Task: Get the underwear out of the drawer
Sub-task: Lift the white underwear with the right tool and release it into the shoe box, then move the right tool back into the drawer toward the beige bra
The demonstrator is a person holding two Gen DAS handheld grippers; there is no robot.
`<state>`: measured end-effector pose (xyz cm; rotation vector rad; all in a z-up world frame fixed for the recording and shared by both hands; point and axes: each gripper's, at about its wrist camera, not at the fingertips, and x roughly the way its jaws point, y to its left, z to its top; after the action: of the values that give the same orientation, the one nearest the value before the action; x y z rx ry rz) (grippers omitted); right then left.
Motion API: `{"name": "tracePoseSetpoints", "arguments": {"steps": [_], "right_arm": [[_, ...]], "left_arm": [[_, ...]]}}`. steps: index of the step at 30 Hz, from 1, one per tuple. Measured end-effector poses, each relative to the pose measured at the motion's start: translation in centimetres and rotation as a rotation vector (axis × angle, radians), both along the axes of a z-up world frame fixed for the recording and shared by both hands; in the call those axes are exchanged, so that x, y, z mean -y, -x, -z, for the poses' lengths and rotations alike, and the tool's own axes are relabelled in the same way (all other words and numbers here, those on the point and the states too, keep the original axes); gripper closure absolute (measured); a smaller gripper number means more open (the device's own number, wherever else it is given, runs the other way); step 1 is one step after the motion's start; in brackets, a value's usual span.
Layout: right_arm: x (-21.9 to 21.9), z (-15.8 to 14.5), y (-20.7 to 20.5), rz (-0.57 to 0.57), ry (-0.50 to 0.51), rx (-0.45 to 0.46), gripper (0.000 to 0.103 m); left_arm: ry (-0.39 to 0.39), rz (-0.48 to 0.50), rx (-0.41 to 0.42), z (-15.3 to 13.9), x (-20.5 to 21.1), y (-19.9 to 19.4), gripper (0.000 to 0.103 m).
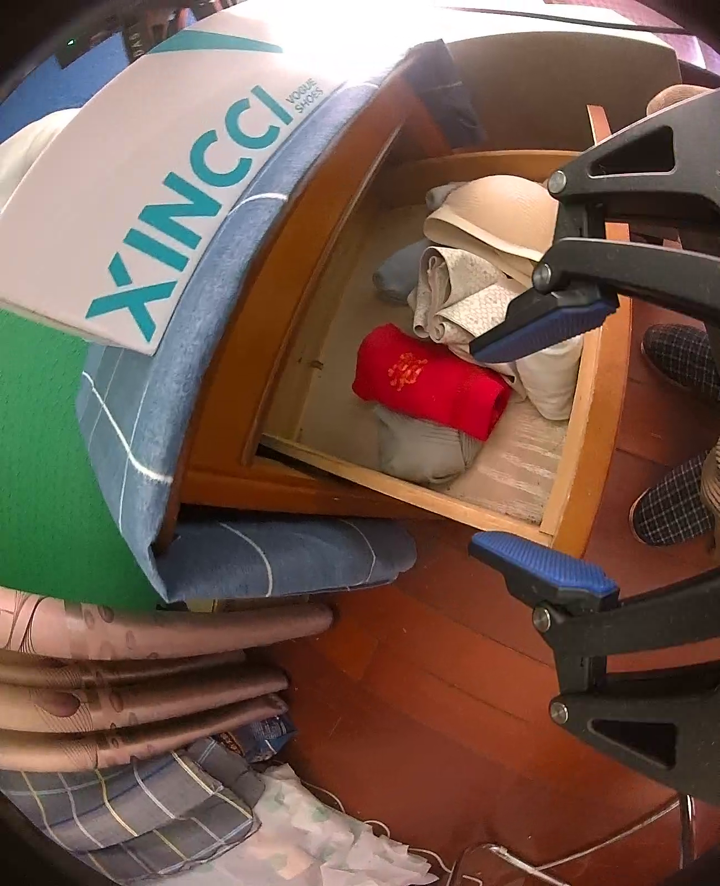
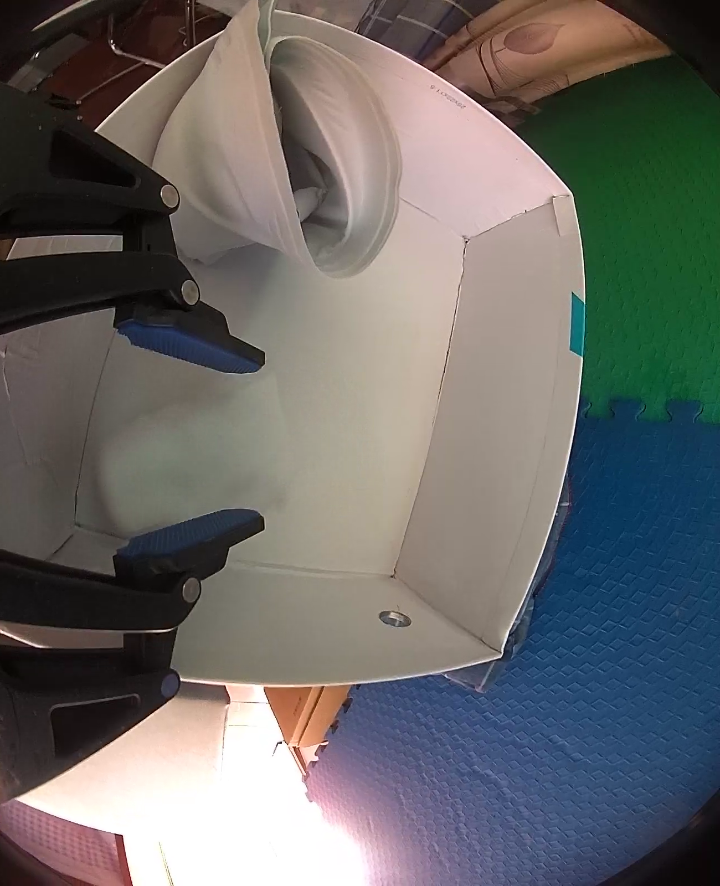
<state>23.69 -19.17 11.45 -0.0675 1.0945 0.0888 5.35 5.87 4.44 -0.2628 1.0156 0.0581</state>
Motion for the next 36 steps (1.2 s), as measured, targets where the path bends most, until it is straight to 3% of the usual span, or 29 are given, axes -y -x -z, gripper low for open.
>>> {"name": "tracePoseSetpoints", "arguments": {"steps": [7, 12, 17, 22, 27, 33, 36], "right_arm": [[0.0, -2.6, 2.2, -0.027, -0.05, 0.061, 0.055], [-0.4, -5.3, 7.2, -0.103, -0.101, 0.106, 0.053], [-0.6, -4.6, 12.5, -0.152, -0.161, 0.068, 0.049], [-0.4, -0.3, 15.9, -0.164, -0.16, -0.035, 0.037], [0.0, 6.9, 16.6, -0.091, -0.179, -0.174, 0.026], [0.1, 15.5, 15.0, 0.012, -0.186, -0.289, 0.025], [-0.5, 18.4, 13.9, 0.002, -0.168, -0.313, 0.025]], "left_arm": [[-0.007, 0.011, -0.009, 0.2, 0.3, -0.2, 0.038], [0.0, 0.008, -0.013, 0.2, 0.3, -0.2, 0.038], [0.024, -0.007, -0.021, 0.4, -0.1, -0.2, 0.038], [0.024, -0.012, -0.021, 0.4, -0.1, -0.1, 0.038], [0.021, -0.006, -0.022, 0.3, -0.1, -0.1, 0.038], [0.043, -0.01, -0.031, 0.6, -0.3, -0.3, 0.038], [0.05, -0.01, -0.034, 0.7, -0.4, -0.4, 0.038]]}}
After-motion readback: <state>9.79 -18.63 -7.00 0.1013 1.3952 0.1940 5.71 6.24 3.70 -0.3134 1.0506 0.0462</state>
